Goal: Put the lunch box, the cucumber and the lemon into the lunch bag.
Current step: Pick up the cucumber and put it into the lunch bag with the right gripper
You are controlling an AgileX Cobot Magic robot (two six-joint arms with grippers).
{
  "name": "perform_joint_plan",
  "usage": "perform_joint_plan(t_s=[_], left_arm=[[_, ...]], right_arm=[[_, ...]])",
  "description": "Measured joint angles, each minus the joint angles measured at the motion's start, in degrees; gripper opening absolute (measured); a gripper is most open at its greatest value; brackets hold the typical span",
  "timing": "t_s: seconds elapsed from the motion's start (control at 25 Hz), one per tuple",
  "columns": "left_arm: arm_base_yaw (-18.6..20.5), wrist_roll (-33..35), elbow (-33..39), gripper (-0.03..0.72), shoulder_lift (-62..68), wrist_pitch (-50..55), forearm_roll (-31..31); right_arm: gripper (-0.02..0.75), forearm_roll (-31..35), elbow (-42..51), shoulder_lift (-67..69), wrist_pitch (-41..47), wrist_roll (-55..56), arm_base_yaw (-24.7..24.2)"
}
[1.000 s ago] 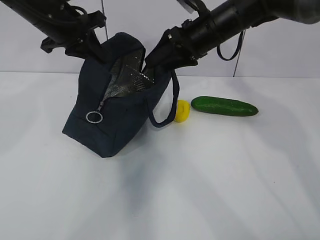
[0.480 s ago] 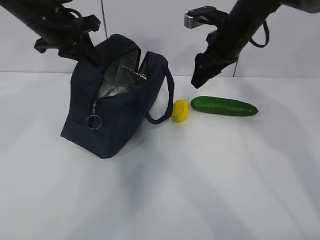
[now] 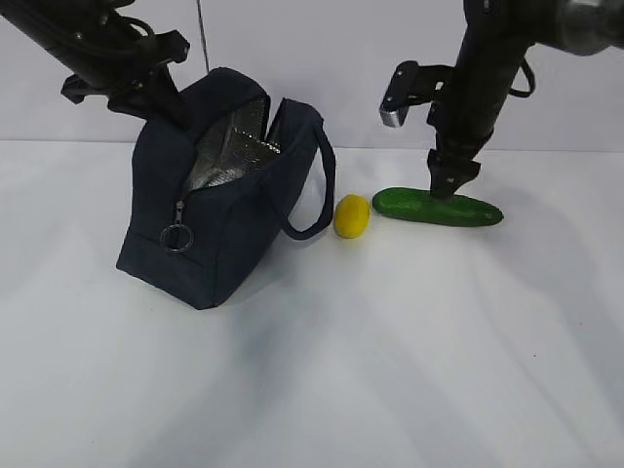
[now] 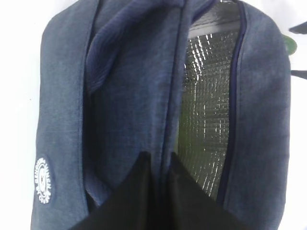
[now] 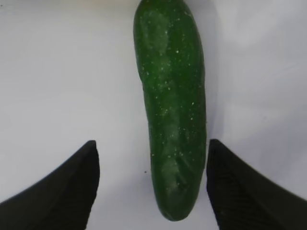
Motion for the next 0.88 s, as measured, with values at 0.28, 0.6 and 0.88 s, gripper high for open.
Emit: perform_joint_plan(t_s=[0.28, 0.6, 0.88], left_arm=[[0.0, 0.44, 0.0, 0.021, 0.0, 0.0, 0.13], [0.12, 0.56, 0.0, 0.021, 0.0, 0.0, 1.47], [0.12, 0.56, 0.0, 0.021, 0.0, 0.0, 1.47]], right_arm=[[0.541, -2.7, 0.0, 4.19, -3.55, -2.59, 0.0], [0.541, -5.5, 0.0, 7.03, -9.53, -2.84, 0.0], [0.541, -5.53, -0.02, 9.09, -10.79, -3.11, 0.0]])
